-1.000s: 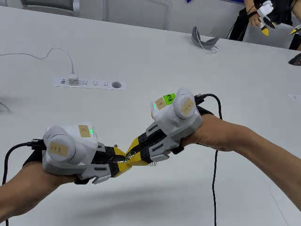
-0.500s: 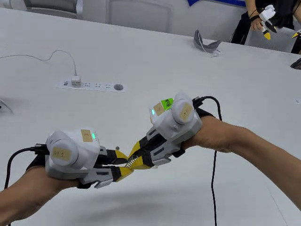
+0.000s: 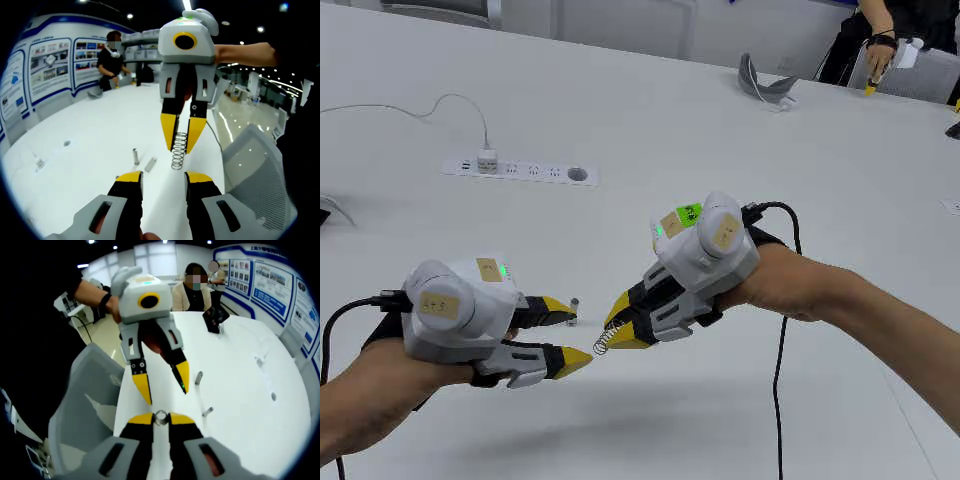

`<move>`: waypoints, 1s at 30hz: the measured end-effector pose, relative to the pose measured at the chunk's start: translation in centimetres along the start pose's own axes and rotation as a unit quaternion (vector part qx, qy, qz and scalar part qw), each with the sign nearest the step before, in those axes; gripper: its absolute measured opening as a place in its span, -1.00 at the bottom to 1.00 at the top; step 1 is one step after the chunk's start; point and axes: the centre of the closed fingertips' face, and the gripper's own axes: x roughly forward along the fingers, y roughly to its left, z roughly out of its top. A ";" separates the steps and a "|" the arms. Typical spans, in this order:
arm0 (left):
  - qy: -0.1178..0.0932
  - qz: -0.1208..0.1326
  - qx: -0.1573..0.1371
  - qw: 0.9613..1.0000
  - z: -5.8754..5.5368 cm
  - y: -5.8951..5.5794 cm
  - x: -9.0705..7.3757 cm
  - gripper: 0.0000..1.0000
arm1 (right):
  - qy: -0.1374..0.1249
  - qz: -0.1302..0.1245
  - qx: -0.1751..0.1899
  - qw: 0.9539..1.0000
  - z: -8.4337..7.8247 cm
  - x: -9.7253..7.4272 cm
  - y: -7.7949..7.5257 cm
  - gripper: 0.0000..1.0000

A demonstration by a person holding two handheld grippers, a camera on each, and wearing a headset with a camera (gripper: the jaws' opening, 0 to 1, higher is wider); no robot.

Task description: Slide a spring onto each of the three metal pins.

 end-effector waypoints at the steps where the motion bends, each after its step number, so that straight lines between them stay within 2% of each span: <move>1: 0.000 0.002 -0.001 1.000 -0.1 0.1 -0.1 -0.33 | 0.000 -0.001 0.002 1.000 0.0 0.0 0.0 -0.76; 13: 0.012 0.032 -0.019 0.999 -1.9 1.7 -1.5 -0.26 | 0.014 -0.016 0.007 1.000 -1.5 -0.1 -0.9 -0.76; 23: 0.026 0.057 -0.038 0.997 -3.6 2.2 -2.6 -0.03 | 0.022 -0.024 0.001 0.999 -2.1 0.2 -1.9 -0.75; 30: 0.032 0.080 -0.050 0.995 -4.5 2.9 -3.7 0.10 | 0.031 -0.036 0.001 0.999 -2.5 0.7 -3.5 -0.75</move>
